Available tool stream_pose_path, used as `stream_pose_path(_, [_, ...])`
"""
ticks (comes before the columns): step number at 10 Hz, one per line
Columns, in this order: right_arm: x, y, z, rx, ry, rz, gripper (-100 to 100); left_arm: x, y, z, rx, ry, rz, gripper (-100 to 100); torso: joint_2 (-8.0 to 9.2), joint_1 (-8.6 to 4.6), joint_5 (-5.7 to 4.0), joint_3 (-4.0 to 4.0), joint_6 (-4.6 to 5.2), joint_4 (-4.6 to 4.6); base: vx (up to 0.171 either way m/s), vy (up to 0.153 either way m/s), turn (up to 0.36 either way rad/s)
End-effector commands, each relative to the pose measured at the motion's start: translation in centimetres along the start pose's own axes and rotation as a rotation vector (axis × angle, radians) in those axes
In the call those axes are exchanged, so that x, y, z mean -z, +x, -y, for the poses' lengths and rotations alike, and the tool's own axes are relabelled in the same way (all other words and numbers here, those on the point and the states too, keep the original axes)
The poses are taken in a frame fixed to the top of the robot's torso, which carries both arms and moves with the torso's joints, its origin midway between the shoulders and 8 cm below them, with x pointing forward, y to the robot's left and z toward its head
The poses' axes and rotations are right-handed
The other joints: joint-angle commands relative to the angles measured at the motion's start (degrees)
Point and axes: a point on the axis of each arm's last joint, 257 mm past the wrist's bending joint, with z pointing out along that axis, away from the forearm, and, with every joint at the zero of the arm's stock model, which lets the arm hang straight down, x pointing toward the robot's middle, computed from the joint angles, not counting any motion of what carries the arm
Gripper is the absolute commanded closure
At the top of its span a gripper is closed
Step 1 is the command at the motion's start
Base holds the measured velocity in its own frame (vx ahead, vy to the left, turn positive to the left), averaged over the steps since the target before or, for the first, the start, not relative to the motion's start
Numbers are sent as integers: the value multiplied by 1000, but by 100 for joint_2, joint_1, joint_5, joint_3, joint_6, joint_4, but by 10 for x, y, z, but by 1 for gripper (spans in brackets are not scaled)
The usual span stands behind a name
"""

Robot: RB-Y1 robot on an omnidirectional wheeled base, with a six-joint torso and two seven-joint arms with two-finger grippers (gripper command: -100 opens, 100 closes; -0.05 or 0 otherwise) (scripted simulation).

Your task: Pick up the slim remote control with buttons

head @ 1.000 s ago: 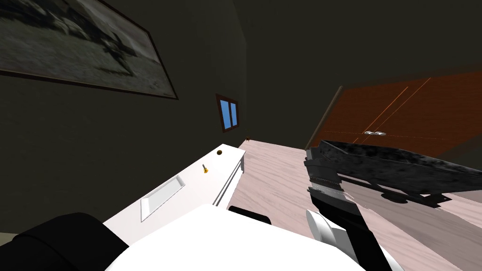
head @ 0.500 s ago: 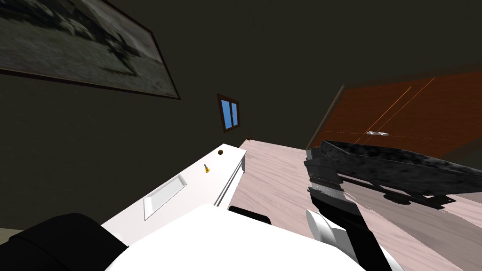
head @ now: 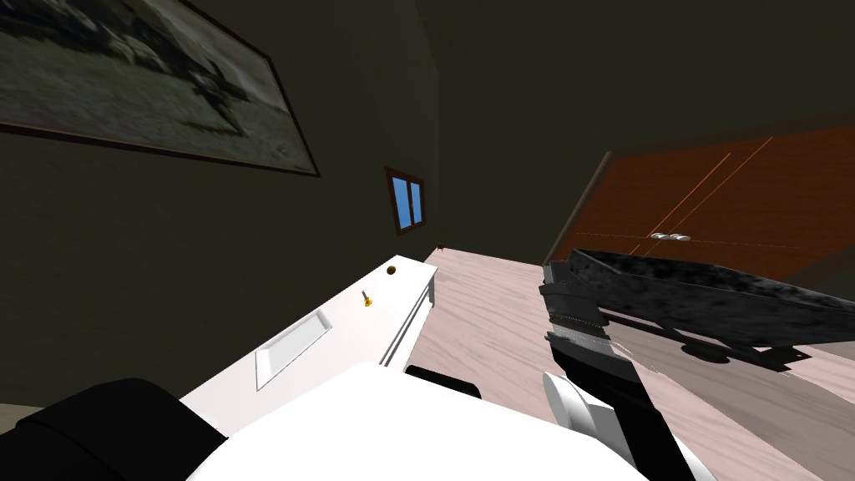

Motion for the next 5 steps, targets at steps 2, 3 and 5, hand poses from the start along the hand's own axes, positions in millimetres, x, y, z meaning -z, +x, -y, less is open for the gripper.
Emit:
stream_pose_path(2, [0, 0, 0, 0, 0, 0, 0, 11, -9, 7, 3, 3, -1, 100, 0, 0, 0, 0, 0, 0, 8, -17, -14])
stream_pose_path(3, [0, 0, 0, 0, 0, 0, 0, 16, -12, 10, 5, 3, -1, 100, -4, -11, -8, -2, 0, -1, 19, -49, -16])
stream_pose_path(5, [0, 0, 0, 0, 0, 0, 0, 15, -10, 8, 6, 3, -1, 100, -4, -18, -7, -2, 1, -1, 4, -21, 0])
